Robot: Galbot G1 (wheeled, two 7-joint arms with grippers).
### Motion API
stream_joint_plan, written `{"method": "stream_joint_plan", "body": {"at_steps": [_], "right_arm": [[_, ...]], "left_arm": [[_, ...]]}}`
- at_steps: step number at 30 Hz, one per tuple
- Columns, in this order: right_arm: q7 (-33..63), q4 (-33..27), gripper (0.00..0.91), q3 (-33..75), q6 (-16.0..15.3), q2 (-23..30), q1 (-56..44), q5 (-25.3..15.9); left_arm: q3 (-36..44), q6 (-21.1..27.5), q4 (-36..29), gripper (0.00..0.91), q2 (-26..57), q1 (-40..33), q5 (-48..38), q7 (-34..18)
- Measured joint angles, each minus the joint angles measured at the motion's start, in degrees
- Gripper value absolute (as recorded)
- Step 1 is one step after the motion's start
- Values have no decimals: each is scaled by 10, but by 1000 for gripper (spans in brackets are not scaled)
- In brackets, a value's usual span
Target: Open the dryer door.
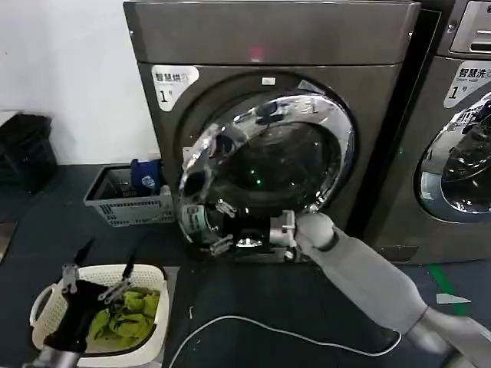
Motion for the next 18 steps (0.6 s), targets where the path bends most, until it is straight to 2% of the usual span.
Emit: {"method": "stream_joint_plan", "body": {"at_steps": [10,18], "right_arm": [[-108,62,907,55,4,-58,-52,19],[-122,113,907,149,10,-114,-133,17]], "left_arm": [[21,34,17,907,26,-41,-19,0],[53,41,31,907,50,-71,-24,2]]}}
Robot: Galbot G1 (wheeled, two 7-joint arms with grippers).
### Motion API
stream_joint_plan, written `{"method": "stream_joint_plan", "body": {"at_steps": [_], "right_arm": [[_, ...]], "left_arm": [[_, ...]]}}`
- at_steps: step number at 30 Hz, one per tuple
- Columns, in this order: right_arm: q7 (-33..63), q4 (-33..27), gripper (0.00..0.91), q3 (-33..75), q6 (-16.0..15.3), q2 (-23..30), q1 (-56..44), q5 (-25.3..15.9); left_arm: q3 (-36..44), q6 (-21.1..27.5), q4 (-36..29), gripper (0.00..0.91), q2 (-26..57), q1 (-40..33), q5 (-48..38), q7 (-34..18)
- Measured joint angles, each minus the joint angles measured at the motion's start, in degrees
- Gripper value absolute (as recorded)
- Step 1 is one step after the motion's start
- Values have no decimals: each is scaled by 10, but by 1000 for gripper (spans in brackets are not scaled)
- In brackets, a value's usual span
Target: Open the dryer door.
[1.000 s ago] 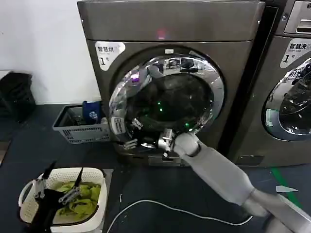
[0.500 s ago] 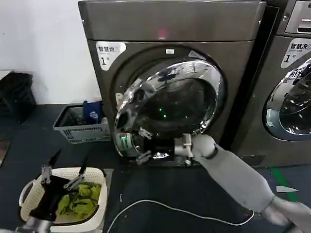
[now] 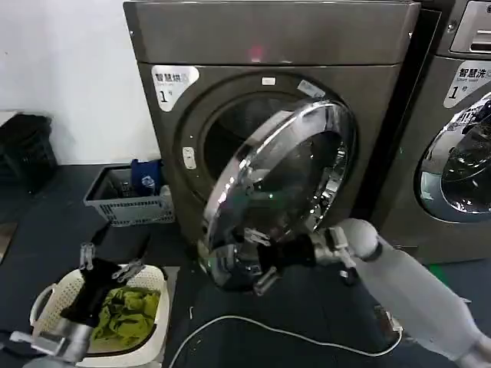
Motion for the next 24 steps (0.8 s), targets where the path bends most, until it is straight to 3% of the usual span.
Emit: {"method": "stream_joint_plan", "body": {"at_steps": [12,19,24], "right_arm": [[22,25,907,212,17,-36,-184,-7],[149,70,907,367,37,-21,-334,-62],[218,119,907,484,41,8,-447,-76]], "left_arm": [[66,7,21,907,34,-42,-4,14],[112,6,38,907,52,-76,-15,31],[148,5,48,907,61,-98,-21,36]]}}
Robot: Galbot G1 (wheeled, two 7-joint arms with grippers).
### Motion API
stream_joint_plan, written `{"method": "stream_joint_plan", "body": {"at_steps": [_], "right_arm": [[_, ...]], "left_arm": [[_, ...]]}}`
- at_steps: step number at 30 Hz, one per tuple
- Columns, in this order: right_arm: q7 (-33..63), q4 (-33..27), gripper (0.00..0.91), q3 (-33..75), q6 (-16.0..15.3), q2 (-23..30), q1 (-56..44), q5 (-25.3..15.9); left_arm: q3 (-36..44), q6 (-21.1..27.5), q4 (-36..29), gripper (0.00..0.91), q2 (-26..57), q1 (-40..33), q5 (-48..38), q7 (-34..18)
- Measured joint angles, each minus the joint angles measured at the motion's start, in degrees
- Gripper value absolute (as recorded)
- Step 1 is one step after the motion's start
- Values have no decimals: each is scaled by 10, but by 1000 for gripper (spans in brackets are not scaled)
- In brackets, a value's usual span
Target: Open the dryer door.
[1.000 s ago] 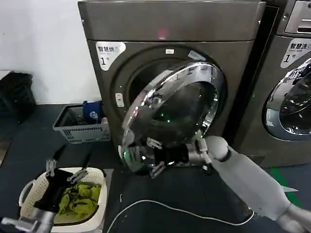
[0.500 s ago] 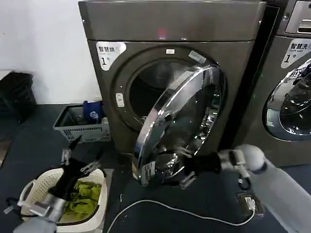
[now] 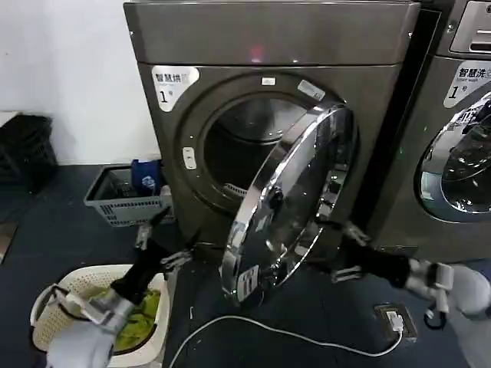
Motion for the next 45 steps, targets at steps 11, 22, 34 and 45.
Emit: {"method": "stream_joint_plan", "body": {"at_steps": [11,22,34,45], "right_arm": [[215,89,907,219,-5,116,-225,-102],[394,136,907,357,-156,256,-264,-198],[523,104,907,556,-234,355,-198,-235],[568,45,907,686,-240,385,-193,-276]], "left_arm": [[107,-7,38,907,4,-57,-9,2],[181,-10,83,907,0,-121,-31,2],[255,-10,125,907,-25,-189,-25,4],[341,-12,177,907,-73,-258,-11,4]]}}
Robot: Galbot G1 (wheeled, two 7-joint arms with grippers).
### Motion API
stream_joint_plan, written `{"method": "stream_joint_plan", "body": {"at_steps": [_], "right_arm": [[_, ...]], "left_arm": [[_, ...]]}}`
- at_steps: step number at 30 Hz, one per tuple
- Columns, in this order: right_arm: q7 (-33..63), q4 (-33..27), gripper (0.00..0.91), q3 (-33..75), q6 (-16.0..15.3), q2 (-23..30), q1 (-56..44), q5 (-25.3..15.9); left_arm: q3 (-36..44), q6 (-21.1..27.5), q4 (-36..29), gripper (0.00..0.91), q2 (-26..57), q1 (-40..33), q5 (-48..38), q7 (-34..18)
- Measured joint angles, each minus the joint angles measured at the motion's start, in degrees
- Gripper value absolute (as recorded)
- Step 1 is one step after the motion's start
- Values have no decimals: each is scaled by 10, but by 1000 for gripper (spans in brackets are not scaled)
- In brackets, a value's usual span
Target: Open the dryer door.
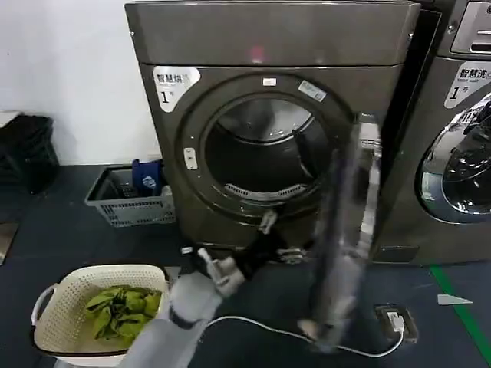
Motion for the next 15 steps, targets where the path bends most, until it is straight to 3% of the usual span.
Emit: {"method": "stream_joint_plan", "body": {"at_steps": [15], "right_arm": [[67,-73,907,71,20,9,-6,-11]], "left_arm": [[101,-6,117,907,-79,-112,-5,1]]}}
